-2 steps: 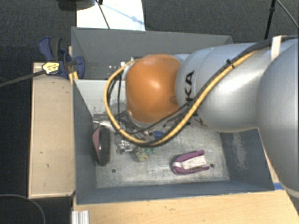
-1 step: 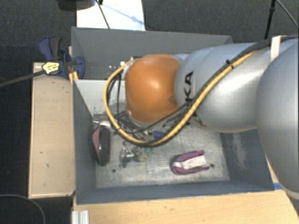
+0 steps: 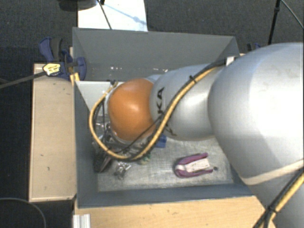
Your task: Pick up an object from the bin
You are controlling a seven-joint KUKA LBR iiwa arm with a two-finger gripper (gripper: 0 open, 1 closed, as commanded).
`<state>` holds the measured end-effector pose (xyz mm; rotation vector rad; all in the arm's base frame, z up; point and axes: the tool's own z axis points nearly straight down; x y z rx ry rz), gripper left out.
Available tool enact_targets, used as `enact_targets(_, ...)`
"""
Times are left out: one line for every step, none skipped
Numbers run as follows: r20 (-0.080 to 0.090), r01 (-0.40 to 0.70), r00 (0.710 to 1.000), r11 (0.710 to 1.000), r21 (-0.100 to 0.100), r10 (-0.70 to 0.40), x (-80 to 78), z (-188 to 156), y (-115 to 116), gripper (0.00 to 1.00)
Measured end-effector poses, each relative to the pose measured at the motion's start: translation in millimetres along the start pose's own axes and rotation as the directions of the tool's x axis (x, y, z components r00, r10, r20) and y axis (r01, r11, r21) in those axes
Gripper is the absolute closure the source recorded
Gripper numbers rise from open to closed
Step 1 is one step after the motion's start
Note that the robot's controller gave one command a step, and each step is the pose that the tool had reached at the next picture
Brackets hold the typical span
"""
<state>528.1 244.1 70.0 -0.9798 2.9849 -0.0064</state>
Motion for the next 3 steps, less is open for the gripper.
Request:
enact_targets(0.000, -0.005, 1.000, 1.000, -0.002, 0.005, -0.3, -1, 2, 1.00)
enact_targets(0.010, -0.024, 1.000, 1.000, -0.002, 0.024, -0.7, -81, 1, 1.00)
enact_targets(0.010, -0.033, 0.999, 0.999, -0.003, 0.033, -1.2, -152, 4, 1.00)
